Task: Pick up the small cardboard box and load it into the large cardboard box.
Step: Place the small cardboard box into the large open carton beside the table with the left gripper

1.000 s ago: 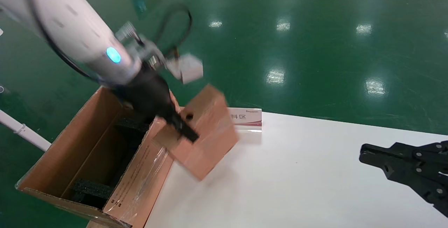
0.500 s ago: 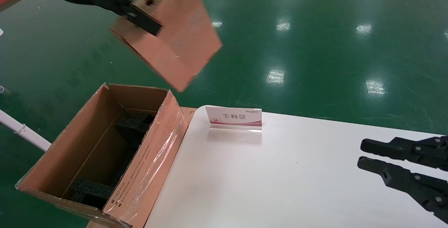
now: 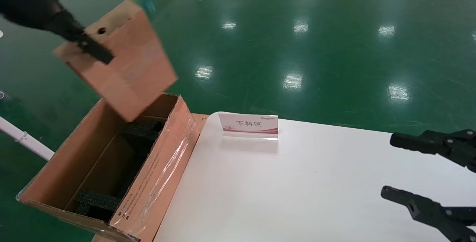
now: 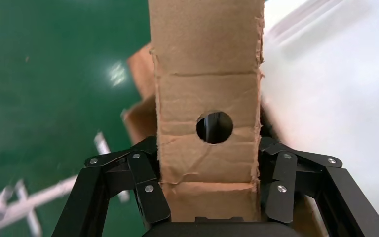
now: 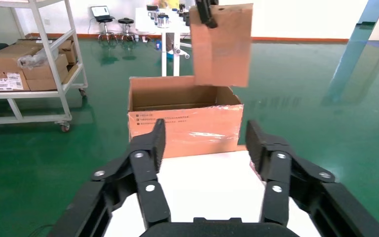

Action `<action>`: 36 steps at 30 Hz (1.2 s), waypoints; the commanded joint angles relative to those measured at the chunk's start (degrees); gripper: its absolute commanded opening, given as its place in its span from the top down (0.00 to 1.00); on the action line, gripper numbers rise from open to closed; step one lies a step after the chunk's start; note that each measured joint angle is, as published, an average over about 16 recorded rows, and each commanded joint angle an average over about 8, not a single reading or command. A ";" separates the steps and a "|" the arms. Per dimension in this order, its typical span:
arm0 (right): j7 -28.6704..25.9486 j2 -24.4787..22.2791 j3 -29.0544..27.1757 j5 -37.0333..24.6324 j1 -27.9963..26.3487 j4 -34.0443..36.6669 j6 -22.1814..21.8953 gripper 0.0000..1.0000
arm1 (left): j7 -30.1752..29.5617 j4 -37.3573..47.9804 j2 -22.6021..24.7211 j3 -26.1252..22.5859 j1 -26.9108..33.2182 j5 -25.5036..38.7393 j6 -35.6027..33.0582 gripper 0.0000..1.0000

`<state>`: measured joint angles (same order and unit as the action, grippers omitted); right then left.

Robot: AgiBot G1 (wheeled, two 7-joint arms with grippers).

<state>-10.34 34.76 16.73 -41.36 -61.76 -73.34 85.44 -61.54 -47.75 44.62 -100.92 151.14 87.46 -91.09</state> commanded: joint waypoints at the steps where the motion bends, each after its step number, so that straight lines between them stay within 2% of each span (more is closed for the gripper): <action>1: 0.00 0.00 0.01 0.00 0.00 0.00 0.00 0.00 | 0.91 1.27 -0.06 -2.32 0.50 0.46 -0.10 1.00; 10: 0.02 -0.01 0.04 0.03 -0.01 0.00 -0.02 0.00 | -0.40 5.08 -0.72 -10.44 -0.42 -1.49 0.32 1.00; 16: 0.03 -0.02 0.06 0.04 -0.01 0.00 -0.02 0.00 | -2.56 5.55 -1.62 -13.90 -2.51 -1.80 1.02 1.00; 36: 0.06 -0.05 0.12 0.08 -0.03 0.00 -0.05 0.00 | -11.98 2.11 -4.36 -17.73 -9.57 -1.07 4.75 1.00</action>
<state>-10.28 34.71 16.85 -41.28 -61.79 -73.34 85.39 -73.50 -45.62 40.28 -118.60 141.74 86.44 -86.32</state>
